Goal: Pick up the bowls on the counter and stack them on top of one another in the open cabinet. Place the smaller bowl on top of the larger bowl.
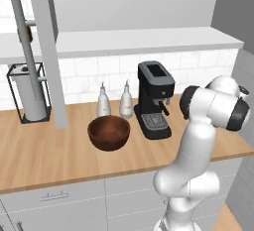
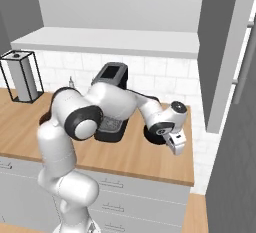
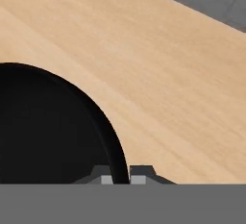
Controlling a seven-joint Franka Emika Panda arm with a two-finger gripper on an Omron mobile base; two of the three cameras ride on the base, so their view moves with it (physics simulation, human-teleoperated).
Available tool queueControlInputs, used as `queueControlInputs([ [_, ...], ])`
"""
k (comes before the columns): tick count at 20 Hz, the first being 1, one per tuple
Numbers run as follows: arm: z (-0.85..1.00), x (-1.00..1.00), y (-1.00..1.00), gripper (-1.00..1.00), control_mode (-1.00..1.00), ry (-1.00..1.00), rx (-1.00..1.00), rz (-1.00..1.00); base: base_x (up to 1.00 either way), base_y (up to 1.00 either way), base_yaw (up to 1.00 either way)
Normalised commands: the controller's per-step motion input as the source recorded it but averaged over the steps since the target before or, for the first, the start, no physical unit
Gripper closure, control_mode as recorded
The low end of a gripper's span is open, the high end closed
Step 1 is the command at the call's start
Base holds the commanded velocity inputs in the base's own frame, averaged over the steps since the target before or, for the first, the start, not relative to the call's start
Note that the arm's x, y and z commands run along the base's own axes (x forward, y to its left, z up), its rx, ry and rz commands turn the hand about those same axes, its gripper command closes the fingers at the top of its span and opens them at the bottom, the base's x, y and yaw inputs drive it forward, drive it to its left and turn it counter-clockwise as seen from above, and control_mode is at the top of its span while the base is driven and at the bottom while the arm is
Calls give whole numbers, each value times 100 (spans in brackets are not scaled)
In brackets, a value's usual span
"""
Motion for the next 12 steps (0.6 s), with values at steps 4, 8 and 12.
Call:
queueControlInputs([
  [4,85,-78,54,100,-100,-1,2,4,0,0,0],
  [8,89,-48,99,100,-100,-1,0,6,0,0,0],
  [12,99,-41,100,100,-100,0,0,4,0,0,0],
])
